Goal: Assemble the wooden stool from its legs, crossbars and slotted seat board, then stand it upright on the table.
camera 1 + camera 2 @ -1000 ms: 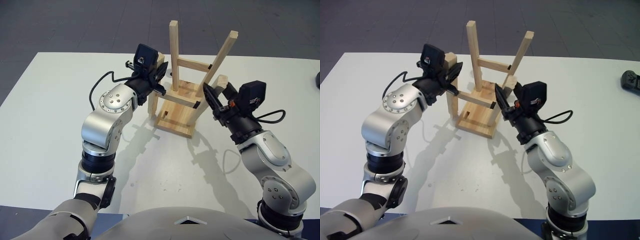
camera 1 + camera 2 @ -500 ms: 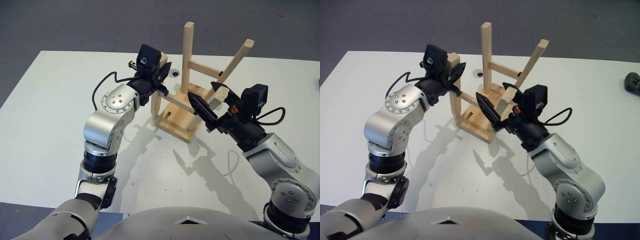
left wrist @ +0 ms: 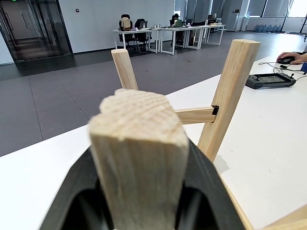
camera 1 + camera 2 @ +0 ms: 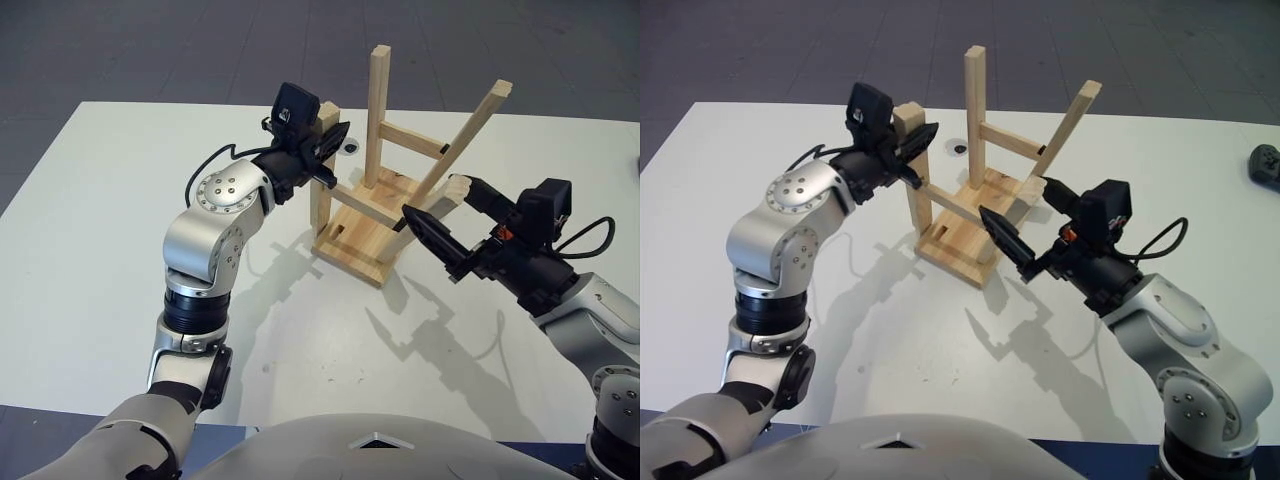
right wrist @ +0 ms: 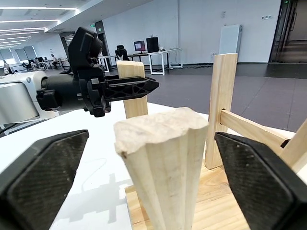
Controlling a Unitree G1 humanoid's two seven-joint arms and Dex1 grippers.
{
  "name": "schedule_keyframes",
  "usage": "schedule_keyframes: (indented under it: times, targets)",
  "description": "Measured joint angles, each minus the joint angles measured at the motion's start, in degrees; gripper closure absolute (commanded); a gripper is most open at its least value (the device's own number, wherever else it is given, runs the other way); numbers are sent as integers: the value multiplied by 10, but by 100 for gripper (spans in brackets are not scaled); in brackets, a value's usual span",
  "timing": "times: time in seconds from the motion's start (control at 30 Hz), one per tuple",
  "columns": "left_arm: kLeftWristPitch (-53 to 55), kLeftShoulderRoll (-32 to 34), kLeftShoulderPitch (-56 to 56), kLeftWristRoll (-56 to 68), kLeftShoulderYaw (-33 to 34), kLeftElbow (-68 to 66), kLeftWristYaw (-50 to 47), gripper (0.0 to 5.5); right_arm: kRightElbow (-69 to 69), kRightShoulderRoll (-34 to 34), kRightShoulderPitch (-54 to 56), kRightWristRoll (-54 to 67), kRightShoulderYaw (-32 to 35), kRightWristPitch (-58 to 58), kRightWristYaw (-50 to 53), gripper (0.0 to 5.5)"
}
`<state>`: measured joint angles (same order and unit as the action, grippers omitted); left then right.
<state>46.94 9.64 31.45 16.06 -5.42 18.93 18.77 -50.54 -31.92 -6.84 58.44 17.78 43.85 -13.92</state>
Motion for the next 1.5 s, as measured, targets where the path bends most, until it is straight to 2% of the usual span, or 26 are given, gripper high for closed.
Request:
schedule_keyframes:
  times: [0.4, 0.7, 0.93, 1.17, 1.5]
  targets:
    - [-5, 4, -1, -1, -4, 3, 5, 444, 31, -30, -14, 28, 11, -21, -50, 312]
    - [-38, 37, 20, -1, 29, -46, 27, 444, 49, -67, -1, 52, 7, -23, -70, 317]
    - [-8, 35, 17, 29, 57, 12, 15, 444, -4, -19, -3, -23, -61, -45, 32, 326]
    - [63, 26, -8, 62, 111, 74, -43, 444, -25, 12, -18, -50, -79, -55, 81, 328]
    - [19, -18, -31, 63, 95, 44, -66, 444, -25, 32, -12, -71, -98, -59, 105, 328]
